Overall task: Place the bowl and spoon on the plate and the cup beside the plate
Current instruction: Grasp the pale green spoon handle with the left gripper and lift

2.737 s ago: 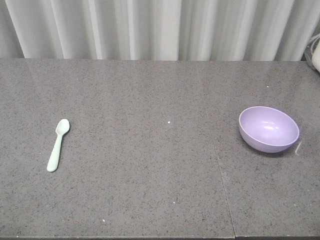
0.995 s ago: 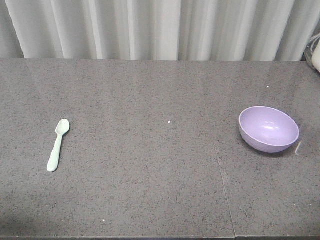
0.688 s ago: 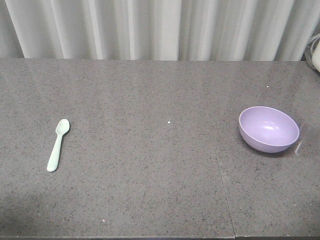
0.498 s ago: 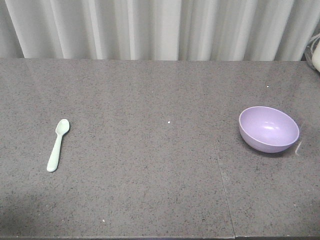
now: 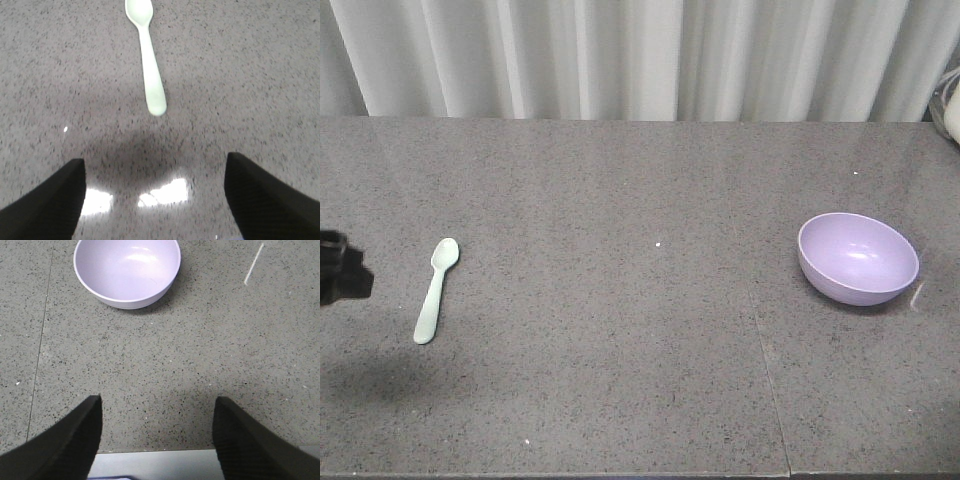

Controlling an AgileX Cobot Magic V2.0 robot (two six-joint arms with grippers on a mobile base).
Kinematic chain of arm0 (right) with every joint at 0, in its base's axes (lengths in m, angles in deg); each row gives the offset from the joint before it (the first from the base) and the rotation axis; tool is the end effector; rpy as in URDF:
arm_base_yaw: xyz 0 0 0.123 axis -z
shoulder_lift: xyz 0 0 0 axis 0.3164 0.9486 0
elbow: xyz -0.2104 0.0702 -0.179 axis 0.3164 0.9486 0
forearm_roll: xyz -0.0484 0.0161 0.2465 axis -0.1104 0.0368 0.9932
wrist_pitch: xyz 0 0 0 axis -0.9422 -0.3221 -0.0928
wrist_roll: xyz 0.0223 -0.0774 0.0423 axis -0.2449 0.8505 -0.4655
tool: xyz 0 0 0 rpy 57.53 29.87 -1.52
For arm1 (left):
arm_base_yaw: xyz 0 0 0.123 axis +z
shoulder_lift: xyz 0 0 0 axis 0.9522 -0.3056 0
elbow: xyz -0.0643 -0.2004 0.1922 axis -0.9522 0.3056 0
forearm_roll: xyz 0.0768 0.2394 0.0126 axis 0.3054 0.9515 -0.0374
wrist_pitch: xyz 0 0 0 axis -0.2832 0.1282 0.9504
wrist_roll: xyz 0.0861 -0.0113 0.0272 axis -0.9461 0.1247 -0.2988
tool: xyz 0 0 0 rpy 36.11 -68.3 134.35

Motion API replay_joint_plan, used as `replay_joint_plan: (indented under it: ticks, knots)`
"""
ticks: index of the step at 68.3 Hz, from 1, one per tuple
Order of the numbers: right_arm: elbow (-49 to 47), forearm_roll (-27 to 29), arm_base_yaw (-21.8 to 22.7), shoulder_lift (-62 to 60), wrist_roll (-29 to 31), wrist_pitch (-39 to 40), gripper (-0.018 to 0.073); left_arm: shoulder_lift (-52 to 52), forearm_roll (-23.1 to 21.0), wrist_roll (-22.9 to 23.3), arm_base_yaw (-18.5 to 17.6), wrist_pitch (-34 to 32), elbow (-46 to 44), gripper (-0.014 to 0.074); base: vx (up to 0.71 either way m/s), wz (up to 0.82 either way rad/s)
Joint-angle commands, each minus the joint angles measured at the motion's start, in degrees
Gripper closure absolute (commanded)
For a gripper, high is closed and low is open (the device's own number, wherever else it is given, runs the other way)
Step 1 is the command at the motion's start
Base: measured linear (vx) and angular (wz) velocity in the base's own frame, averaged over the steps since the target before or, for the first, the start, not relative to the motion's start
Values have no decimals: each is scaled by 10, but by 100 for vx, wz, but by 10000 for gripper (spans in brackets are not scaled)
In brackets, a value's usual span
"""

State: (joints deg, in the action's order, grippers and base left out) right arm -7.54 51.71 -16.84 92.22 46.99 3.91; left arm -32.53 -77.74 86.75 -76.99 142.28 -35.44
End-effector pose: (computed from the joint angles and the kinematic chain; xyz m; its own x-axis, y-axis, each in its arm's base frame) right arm 0.1285 -0.0052 0.3552 -0.7665 0.0600 -0.6395 0.0690 0.9976 0.0109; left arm 0.2195 -0.0263 0.3446 -0.8767 -0.0576 -0.4776 0.0112 0.9901 -0.1400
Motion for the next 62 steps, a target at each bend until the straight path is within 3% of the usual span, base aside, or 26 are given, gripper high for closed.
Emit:
replay_joint_plan:
  ticks: [1,27,39,50,62]
  knots:
    - [-17,0,1,1,4,29,87,-44,-9,6,0,-15,-56,42,0,0]
    - [-17,0,1,1,4,30,87,-242,-7,6,0,60,-206,42,0,0]
    - [-17,0,1,1,4,32,87,-290,-7,6,-1,60,-221,42,0,0]
    - [-17,2,1,1,4,42,87,-321,-3,7,-24,45,-221,42,0,0]
    - [-17,2,1,1,4,45,87,-349,39,34,-45,30,-221,42,0,0]
